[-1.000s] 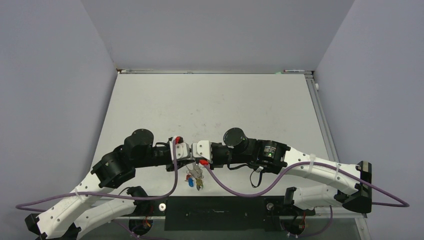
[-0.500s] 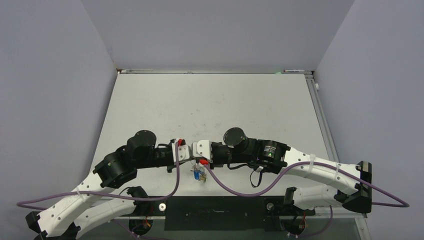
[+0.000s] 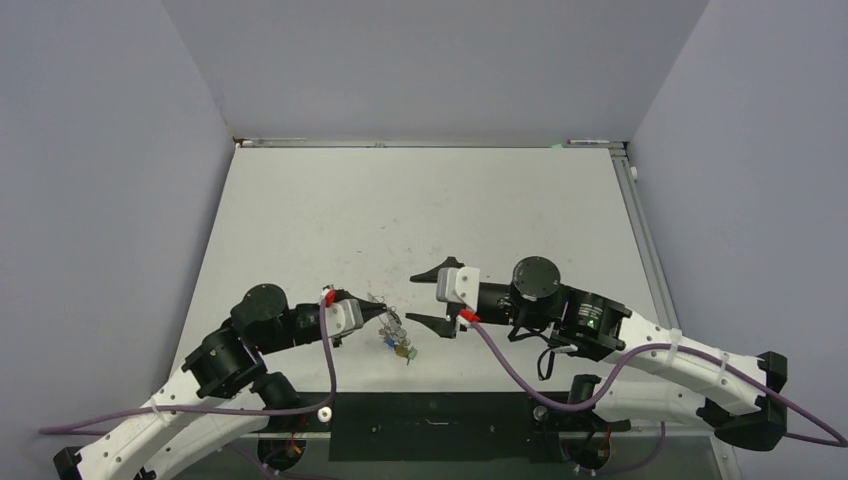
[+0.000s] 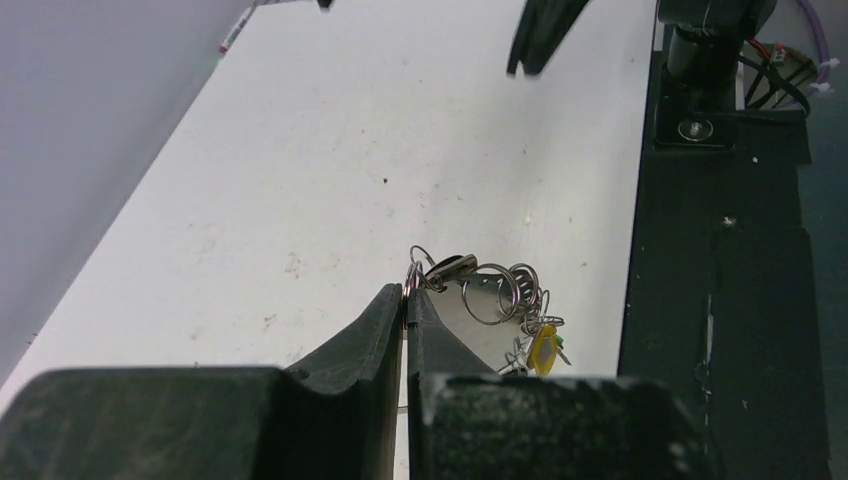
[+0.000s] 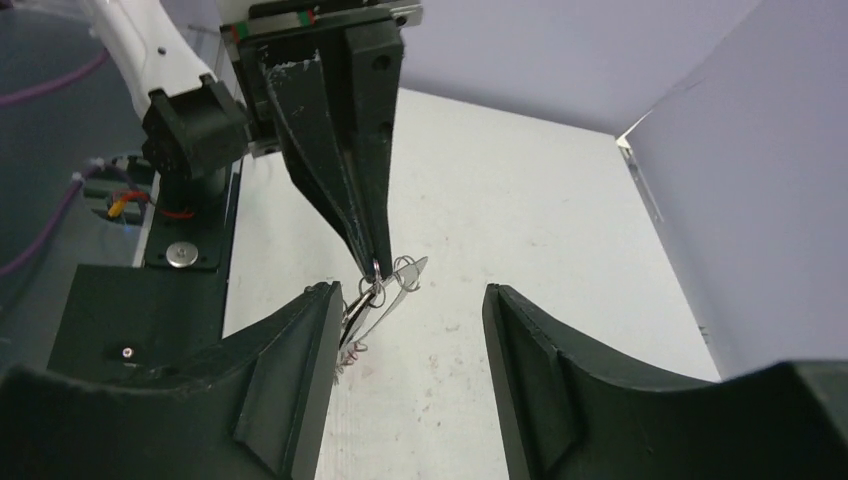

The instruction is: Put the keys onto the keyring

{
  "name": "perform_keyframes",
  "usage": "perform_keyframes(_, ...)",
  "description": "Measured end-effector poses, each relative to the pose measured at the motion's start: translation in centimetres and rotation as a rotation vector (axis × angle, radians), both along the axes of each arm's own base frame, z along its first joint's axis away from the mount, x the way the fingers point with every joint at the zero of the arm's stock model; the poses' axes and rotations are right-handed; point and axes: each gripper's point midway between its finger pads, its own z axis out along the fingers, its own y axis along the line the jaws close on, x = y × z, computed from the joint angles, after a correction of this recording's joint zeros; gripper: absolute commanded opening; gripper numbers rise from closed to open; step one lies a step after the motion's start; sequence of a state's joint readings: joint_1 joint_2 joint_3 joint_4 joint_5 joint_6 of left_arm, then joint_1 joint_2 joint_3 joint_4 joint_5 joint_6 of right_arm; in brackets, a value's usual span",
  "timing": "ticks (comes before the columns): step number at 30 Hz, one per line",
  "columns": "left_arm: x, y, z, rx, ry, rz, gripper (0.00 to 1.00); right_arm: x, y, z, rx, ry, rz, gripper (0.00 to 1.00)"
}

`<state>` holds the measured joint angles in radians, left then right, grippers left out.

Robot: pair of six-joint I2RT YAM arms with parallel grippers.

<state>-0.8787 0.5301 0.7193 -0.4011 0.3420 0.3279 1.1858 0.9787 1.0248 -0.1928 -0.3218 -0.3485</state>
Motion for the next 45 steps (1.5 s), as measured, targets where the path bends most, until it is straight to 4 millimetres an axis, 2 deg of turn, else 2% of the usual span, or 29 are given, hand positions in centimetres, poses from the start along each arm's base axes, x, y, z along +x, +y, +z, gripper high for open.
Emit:
perform_keyframes(3, 0.4, 0.0, 0.4, -0.075, -0.033, 0.014, 0.00, 0.5, -1.0, 1.7, 0.077, 0.001, -0.011, 0.56)
perform_keyframes(6, 0.9, 0.1, 0.5, -0.152, -0.029, 0.033, 0.00, 0.9, -1.2, 2.3, 0.119, 0.016, -0.010, 0.56)
perform_keyframes(13, 1.3, -0.2, 1.6, -0.264, -0.005, 0.028, 0.00, 0.8, -0.1, 0.4, 0.097, 0.073, 0.021, 0.52)
perform_keyframes(19, 0.9, -0.4, 2.4, -0.292, -0.011, -0.003, 0.00, 0.3, 0.5, -0.2, 0.084, 0.097, 0.073, 0.36)
perform_keyframes(33, -0.4, -0.6, 3.1, -0.337, -0.014, -0.063, 0.00, 0.7, 1.9, -2.7, 0.028, 0.156, 0.116, 0.25)
perform_keyframes(40, -0.5, -0.6, 3.1, -0.339, -0.014, -0.064, 0.00, 0.8, 2.0, -2.8, 0.026, 0.162, 0.127, 0.08)
perform_keyframes(45, -0.5, -0.5, 3.2, -0.342, -0.017, -0.064, 0.00, 0.9, 2.0, -2.7, 0.029, 0.161, 0.124, 0.05)
